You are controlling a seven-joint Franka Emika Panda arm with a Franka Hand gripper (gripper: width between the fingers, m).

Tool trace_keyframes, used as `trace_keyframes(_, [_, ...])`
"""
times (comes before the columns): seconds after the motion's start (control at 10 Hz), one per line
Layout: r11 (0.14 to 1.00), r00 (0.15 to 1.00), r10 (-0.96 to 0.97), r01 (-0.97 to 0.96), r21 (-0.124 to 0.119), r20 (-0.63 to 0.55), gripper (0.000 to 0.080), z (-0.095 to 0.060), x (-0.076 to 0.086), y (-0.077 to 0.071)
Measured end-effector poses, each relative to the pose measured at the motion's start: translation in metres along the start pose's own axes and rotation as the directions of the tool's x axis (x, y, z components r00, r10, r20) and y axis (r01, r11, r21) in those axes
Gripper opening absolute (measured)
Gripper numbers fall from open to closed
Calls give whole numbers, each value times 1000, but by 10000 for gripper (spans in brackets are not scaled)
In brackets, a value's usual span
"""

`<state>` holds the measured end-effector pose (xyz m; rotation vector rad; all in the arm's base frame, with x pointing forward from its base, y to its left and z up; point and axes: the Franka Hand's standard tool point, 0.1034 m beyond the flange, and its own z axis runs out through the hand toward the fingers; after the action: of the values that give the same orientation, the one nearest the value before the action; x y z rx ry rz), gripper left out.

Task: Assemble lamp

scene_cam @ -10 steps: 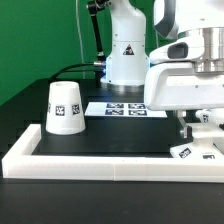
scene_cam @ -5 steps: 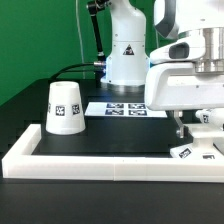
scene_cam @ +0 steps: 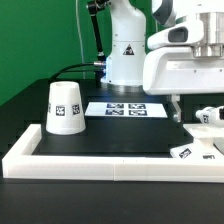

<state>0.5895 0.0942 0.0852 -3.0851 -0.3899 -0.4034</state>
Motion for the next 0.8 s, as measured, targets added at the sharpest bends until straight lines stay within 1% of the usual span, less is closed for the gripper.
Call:
trace_keyframes(0.1, [1000,1000,-4,4,1,-2,698,-16,-4,-3])
trace_keyframes(0.2, [1000,1000,3,-3,4,-5,698,-28,-9,-9])
trace_keyframes(0.3, [1000,1000,4,-4,8,-5,698,-35,-15,-20])
trace_keyframes(0.5, [1000,1000,21,-21,22,-9,698,-35,-23,-47])
trace_keyframes(0.6, [1000,1000,13,-13,25,-19,698,-32,-23,-52])
trace_keyframes(0.8, [1000,1000,10,-10,23,-18,698,-31,-23,-50])
